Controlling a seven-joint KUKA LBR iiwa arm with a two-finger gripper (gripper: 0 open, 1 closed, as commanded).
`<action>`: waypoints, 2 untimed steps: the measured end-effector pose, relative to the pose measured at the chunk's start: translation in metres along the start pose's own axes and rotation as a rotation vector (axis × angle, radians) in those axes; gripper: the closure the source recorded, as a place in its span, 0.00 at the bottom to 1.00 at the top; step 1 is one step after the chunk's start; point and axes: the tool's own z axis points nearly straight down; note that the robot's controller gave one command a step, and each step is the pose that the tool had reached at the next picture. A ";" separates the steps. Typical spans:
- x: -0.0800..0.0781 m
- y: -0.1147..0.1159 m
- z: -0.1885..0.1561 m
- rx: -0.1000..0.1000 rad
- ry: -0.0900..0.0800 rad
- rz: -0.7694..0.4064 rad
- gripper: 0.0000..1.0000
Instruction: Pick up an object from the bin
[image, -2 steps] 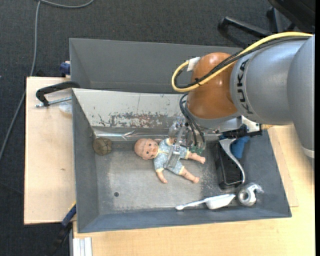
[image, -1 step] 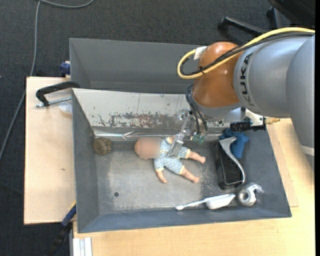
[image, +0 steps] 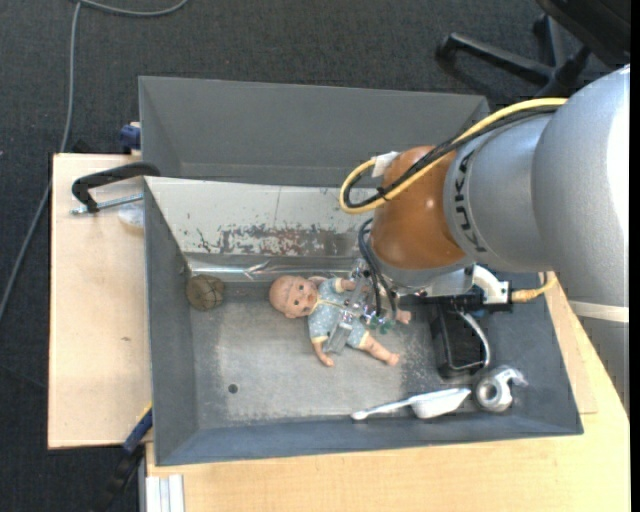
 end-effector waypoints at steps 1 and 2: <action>-0.003 0.001 0.007 -0.003 -0.001 0.154 1.00; -0.006 0.002 0.006 -0.003 -0.002 0.182 1.00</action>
Offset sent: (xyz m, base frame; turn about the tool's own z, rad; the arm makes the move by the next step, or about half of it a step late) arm 0.0000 0.0000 0.0000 0.0000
